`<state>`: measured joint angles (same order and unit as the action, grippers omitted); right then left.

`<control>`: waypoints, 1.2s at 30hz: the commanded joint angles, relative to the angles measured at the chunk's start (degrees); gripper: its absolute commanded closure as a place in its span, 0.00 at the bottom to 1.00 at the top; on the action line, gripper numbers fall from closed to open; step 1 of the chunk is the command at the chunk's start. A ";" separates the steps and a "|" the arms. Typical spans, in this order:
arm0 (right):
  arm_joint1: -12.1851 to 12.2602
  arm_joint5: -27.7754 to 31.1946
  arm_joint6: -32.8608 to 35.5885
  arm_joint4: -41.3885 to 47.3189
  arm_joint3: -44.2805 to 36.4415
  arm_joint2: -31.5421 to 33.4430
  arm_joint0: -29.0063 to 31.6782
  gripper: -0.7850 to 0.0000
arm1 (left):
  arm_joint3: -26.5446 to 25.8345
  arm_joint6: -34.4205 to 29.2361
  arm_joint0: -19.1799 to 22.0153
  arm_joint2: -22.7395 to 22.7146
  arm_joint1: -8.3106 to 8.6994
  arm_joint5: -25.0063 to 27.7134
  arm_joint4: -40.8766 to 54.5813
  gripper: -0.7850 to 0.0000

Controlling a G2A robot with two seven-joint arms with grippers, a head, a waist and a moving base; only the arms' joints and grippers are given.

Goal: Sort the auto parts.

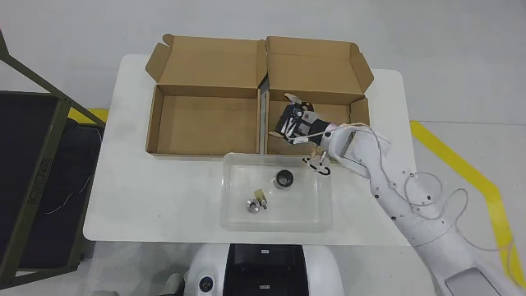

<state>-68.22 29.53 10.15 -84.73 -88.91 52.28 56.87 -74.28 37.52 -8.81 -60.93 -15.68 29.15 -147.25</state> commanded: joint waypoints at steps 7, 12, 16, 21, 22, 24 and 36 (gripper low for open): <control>1.52 3.44 3.60 2.69 -11.77 4.14 7.85 0.00 | 0.00 0.00 0.00 0.00 0.00 0.00 0.00 0.00; 2.48 6.67 4.62 4.86 -17.15 6.53 12.91 0.00 | 0.00 0.00 0.00 0.00 0.00 0.00 0.00 0.00; 3.23 10.57 5.22 5.55 -20.64 7.59 16.48 0.00 | 0.00 0.00 0.00 0.00 0.00 0.00 0.00 0.00; 4.14 13.75 8.14 5.46 -23.36 8.99 20.56 0.00 | 0.00 0.00 0.00 0.00 0.00 0.00 0.00 0.00; 4.30 14.32 8.80 5.37 -23.82 9.14 21.28 0.00 | 0.00 0.00 0.00 0.00 0.00 0.00 0.00 0.00; 4.59 15.48 9.68 5.28 -24.56 9.35 22.58 0.00 | 0.00 0.00 0.00 0.00 0.00 0.00 0.00 0.00; 5.75 18.25 9.46 0.98 -23.00 9.81 26.01 0.05 | 0.00 0.00 0.00 0.00 0.00 0.00 0.00 0.00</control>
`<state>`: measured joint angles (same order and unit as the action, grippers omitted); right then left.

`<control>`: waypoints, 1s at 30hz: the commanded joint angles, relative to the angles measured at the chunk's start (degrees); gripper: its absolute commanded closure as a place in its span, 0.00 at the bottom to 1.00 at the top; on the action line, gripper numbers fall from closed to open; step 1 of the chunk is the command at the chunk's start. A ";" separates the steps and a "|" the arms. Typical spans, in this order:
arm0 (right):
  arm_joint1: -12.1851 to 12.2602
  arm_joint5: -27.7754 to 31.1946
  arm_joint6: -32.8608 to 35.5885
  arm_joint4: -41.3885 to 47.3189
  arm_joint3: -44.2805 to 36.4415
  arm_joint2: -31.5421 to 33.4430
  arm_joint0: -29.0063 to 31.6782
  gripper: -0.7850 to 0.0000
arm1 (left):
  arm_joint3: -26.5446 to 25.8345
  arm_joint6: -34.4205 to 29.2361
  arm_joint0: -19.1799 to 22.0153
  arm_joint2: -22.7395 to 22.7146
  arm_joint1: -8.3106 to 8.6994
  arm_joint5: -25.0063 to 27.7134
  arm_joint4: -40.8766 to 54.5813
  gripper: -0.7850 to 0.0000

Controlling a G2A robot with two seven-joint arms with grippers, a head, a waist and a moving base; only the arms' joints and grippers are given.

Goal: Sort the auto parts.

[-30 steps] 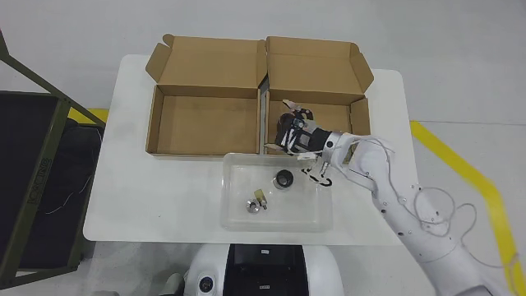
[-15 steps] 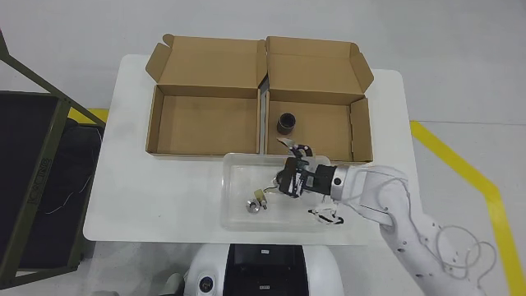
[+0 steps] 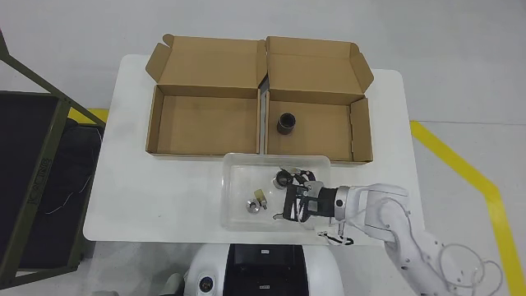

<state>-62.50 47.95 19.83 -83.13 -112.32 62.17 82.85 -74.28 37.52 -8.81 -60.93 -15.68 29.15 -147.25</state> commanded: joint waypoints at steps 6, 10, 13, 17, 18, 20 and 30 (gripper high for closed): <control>0.21 -1.57 -2.52 -4.29 3.65 -0.92 0.08 0.11 | 0.00 0.00 0.00 0.00 0.00 0.00 0.00 0.00; 0.29 -2.46 -3.82 -6.05 5.04 -1.36 -0.10 0.13 | 0.00 0.00 0.00 0.00 0.00 0.00 0.00 0.00; 0.34 -3.43 -4.63 -7.14 5.81 -1.48 -0.26 0.11 | 0.00 0.00 0.00 0.00 0.00 0.00 0.00 0.00; 0.41 -4.58 -5.48 -8.35 6.55 -1.56 -0.44 0.11 | 0.00 0.00 0.00 0.00 0.00 0.00 0.00 0.00; 0.42 -4.83 -5.66 -8.52 6.94 -1.59 -0.51 0.11 | 0.00 0.00 0.00 0.00 0.00 0.00 0.00 0.00; 0.41 -5.29 -6.02 -8.79 7.90 -1.77 -0.75 0.11 | 0.00 0.00 0.00 0.00 0.00 0.00 0.00 0.00; -0.04 -7.76 -7.85 -8.78 12.73 -3.52 -2.89 0.14 | 0.00 0.00 0.00 0.00 0.00 0.00 0.00 0.00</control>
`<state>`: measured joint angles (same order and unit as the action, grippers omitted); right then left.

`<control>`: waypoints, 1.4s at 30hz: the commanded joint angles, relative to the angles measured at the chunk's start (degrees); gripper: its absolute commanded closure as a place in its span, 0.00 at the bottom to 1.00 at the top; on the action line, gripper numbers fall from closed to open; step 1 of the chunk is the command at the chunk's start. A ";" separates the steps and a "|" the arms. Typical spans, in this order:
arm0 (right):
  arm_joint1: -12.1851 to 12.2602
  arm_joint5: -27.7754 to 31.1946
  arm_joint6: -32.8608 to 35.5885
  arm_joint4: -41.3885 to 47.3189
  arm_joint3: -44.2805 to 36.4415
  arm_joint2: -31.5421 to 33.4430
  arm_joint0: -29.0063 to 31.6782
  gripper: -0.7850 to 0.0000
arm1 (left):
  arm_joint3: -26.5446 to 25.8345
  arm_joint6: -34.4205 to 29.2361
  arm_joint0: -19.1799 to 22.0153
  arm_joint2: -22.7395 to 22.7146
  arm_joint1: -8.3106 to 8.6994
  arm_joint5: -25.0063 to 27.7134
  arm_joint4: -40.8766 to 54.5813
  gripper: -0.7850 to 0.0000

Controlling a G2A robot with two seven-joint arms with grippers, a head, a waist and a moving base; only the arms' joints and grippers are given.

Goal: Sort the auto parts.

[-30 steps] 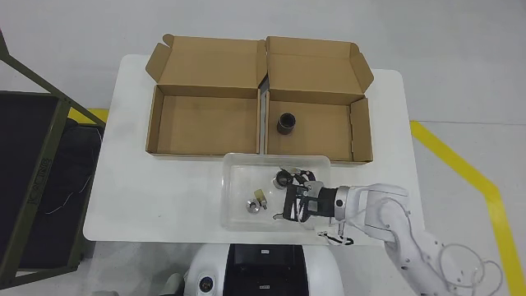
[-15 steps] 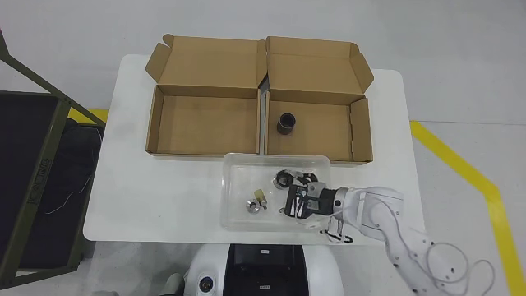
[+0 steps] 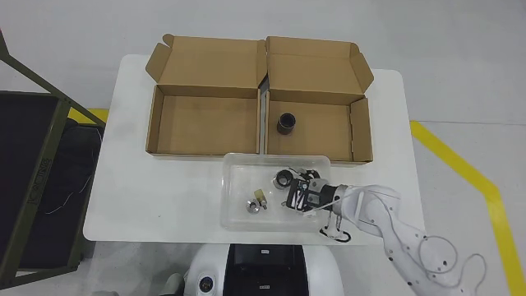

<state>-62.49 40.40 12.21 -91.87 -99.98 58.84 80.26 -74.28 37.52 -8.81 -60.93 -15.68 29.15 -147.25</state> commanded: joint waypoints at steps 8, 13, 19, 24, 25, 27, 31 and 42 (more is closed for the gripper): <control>-0.64 -1.48 -1.62 -0.07 3.18 -2.30 -2.73 0.15 | 0.00 0.00 0.00 0.00 0.00 0.00 0.00 0.00; -1.12 -2.43 -2.58 -0.04 5.21 -3.82 -4.30 0.22 | 0.00 0.00 0.00 0.00 0.00 0.00 0.00 0.00; -1.37 -2.92 -3.43 0.33 6.74 -4.53 -5.06 0.30 | 0.00 0.00 0.00 0.00 0.00 0.00 0.00 0.00; -1.41 -2.99 -3.74 0.77 7.07 -4.54 -5.20 0.51 | 0.00 0.00 0.00 0.00 0.00 0.00 0.00 0.00; -1.40 -2.97 -3.72 0.79 7.07 -4.54 -5.21 0.54 | 0.00 0.00 0.00 0.00 0.00 0.00 0.00 0.00; -1.40 -2.85 -3.81 1.01 6.94 -4.51 -5.26 0.59 | 0.00 0.00 0.00 0.00 0.00 0.00 0.00 0.00; -1.38 -2.52 -3.99 1.49 6.58 -4.34 -5.39 0.75 | 0.00 0.00 0.00 0.00 0.00 0.00 0.00 0.00; -1.08 -1.70 -5.31 4.72 2.39 -2.69 -4.49 1.00 | 0.00 0.00 0.00 0.00 0.00 0.00 0.00 0.00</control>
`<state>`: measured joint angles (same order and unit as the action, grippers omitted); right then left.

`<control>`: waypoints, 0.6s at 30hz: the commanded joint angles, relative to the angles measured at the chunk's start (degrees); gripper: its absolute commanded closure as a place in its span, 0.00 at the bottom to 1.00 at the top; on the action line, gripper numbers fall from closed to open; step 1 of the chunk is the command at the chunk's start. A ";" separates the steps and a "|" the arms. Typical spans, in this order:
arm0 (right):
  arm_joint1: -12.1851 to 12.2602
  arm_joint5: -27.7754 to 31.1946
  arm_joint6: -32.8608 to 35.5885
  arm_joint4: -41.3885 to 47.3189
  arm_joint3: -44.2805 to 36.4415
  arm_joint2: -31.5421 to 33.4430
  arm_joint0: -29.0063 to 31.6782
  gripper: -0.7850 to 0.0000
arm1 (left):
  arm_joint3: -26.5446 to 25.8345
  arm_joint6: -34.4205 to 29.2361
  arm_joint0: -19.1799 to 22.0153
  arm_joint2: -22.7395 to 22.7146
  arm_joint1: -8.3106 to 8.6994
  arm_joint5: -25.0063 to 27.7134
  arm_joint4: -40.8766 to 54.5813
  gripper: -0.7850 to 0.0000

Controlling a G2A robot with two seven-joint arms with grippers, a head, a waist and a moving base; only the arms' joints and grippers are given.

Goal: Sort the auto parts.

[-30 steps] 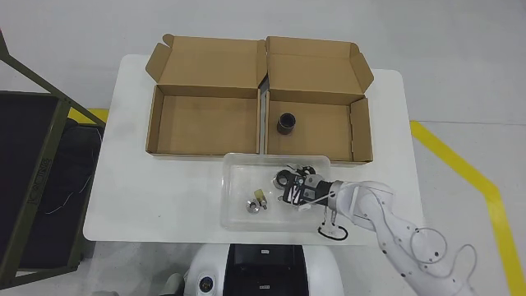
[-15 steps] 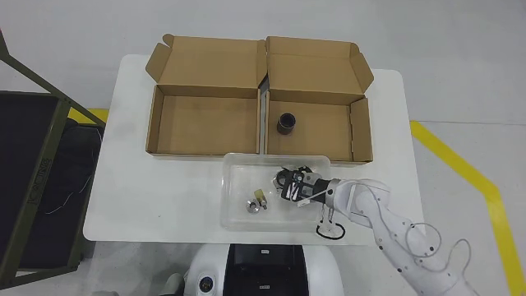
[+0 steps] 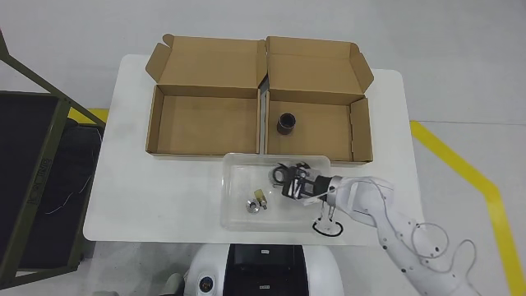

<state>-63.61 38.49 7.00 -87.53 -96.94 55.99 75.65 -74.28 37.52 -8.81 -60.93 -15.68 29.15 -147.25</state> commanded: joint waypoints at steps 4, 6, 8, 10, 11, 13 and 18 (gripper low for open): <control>0.15 0.94 -0.99 2.11 -3.82 0.77 0.42 1.00 | 0.00 0.00 0.00 0.00 0.00 0.00 0.00 0.00; 0.20 1.07 -1.55 2.87 -5.40 1.12 0.59 1.00 | 0.00 0.00 0.00 0.00 0.00 0.00 0.00 0.00; 0.24 1.03 -2.26 3.42 -6.90 1.44 0.65 1.00 | 0.00 0.00 0.00 0.00 0.00 0.00 0.00 0.00; 0.24 0.88 -3.22 4.27 -7.88 1.78 0.63 1.00 | 0.00 0.00 0.00 0.00 0.00 0.00 0.00 0.00; 0.22 0.73 -3.76 4.64 -8.40 1.90 0.57 1.00 | 0.00 0.00 0.00 0.00 0.00 0.00 0.00 0.00; 0.15 0.24 -5.18 5.81 -9.18 2.17 0.40 1.00 | 0.00 0.00 0.00 0.00 0.00 0.00 0.00 0.00; -0.17 -2.63 -8.55 7.16 -12.67 2.75 -0.69 1.00 | 0.00 0.00 0.00 0.00 0.00 0.00 0.00 0.00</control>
<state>-63.71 36.57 -0.94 -80.53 -108.92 58.61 75.26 -74.28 37.52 -8.81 -60.93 -15.68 29.15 -147.25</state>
